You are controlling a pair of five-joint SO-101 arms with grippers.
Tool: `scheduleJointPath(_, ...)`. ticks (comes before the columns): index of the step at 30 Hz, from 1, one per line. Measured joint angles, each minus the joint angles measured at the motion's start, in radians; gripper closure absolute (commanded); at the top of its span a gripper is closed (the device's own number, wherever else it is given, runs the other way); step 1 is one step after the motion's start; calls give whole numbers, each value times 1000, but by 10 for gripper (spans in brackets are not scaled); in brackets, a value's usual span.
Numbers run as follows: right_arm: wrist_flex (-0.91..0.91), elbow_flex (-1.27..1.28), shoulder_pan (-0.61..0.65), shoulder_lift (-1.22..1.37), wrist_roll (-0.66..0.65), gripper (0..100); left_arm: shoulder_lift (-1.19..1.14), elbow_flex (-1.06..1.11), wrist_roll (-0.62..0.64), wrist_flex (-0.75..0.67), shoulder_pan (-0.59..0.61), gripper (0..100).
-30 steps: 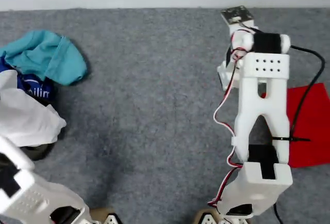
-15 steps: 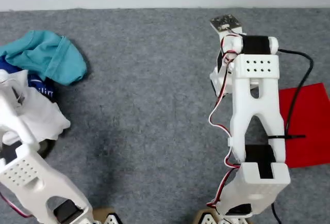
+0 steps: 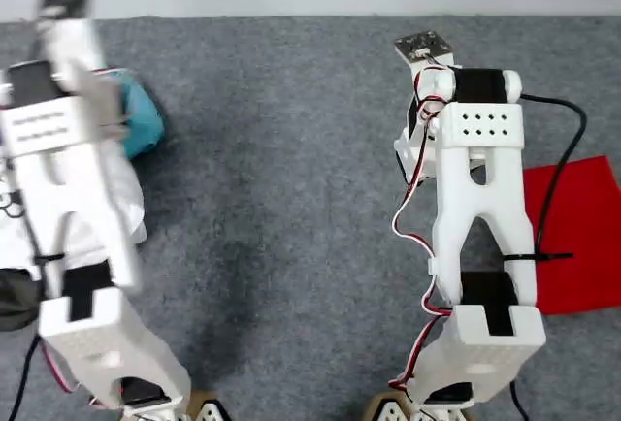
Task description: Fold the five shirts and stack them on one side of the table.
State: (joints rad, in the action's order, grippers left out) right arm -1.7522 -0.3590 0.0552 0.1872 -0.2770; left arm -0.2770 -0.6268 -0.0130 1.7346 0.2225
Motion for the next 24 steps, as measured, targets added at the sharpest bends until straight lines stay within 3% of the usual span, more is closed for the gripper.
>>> scheduleJointPath(9,0,0,-3,-6,0,717,-8,3,0,0,-494,991)
scheduleJointPath(13,0,0,-75,-6,0,717,-72,-5,-46,0,-669,991)
scheduleJointPath(19,0,0,-236,-6,0,717,-110,-129,-109,0,-858,991)
scheduleJointPath(24,0,0,-273,-6,0,717,-110,-186,-163,0,-951,990)
